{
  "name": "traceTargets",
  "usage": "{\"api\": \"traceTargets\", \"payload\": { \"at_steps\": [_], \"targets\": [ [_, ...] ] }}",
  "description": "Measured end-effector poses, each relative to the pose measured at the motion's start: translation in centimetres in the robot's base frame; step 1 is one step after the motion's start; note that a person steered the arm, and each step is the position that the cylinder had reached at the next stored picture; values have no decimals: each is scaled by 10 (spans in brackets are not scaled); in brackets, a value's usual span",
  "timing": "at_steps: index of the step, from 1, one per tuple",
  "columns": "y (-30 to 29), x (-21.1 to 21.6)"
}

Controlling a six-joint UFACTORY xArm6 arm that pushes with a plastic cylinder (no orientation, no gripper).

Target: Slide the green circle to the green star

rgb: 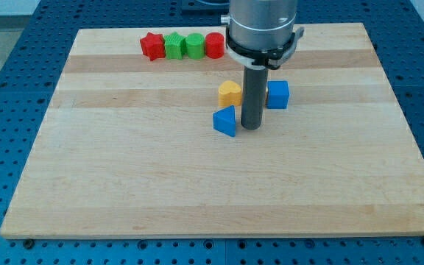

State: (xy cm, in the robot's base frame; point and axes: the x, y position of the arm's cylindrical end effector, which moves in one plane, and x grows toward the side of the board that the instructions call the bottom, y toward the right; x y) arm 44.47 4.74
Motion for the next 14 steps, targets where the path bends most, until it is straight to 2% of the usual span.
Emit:
{"api": "traceTargets", "payload": {
  "at_steps": [2, 6, 11, 14],
  "targets": [
    [-3, -26],
    [-67, -29],
    [-67, 32],
    [-44, 34]
  ]
}}
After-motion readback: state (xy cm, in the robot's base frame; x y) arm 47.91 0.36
